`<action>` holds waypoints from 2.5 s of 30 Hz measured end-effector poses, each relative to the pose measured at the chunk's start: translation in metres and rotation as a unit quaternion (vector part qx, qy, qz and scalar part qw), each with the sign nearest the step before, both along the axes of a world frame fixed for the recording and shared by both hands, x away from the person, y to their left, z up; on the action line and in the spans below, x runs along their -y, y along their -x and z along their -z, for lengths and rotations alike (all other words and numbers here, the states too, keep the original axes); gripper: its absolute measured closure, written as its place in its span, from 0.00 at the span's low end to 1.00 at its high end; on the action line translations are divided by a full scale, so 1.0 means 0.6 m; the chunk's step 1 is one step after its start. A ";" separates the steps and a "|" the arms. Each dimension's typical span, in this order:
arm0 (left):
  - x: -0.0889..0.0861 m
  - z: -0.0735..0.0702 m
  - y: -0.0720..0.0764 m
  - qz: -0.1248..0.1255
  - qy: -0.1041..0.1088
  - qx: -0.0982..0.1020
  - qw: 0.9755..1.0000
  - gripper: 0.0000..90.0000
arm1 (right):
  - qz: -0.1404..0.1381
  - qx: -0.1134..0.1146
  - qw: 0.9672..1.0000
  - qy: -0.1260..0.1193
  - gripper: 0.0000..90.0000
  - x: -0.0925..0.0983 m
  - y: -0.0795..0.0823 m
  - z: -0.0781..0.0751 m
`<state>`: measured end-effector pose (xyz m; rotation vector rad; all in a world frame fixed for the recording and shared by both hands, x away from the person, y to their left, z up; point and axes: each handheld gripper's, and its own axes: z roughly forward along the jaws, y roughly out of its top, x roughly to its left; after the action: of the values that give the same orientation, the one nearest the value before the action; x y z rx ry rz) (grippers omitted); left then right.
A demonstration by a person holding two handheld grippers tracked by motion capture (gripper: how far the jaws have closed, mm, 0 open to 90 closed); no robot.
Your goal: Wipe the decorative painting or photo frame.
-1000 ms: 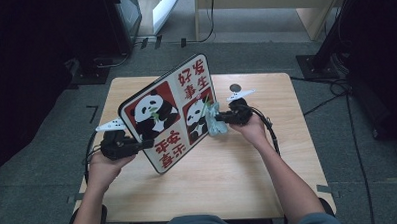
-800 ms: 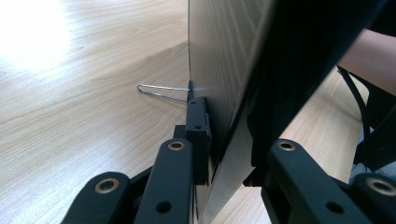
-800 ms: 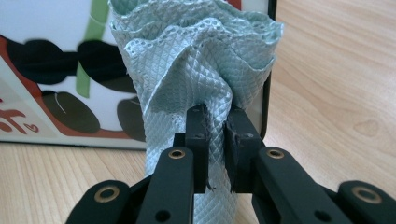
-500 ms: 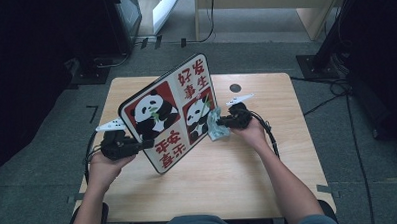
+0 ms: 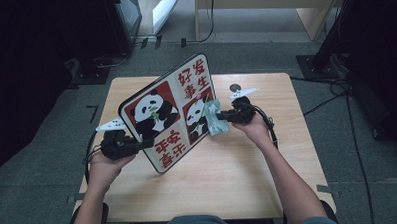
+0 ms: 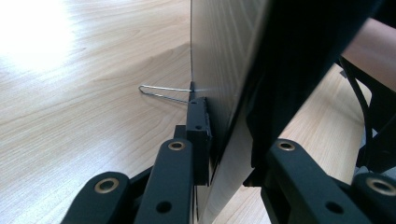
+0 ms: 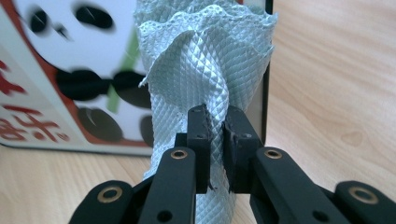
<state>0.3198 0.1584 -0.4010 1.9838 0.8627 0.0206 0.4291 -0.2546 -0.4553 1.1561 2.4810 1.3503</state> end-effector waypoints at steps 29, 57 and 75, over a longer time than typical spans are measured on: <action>-0.001 0.000 0.001 -0.004 -0.001 0.003 1.000 0.88 | -0.022 0.050 0.998 -0.020 0.92 -0.019 0.012 -0.123; 0.000 0.000 0.002 -0.008 -0.001 0.005 1.000 0.88 | -0.057 0.118 0.991 -0.033 0.92 -0.079 -0.017 -0.245; 0.000 -0.001 -0.002 -0.003 -0.001 0.001 1.000 0.89 | -0.059 0.111 0.992 -0.027 0.92 -0.094 -0.036 -0.251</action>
<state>0.3209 0.1587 -0.4005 1.9826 0.8673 0.0271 0.4506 -0.1980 -0.3046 0.8277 2.3988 1.4942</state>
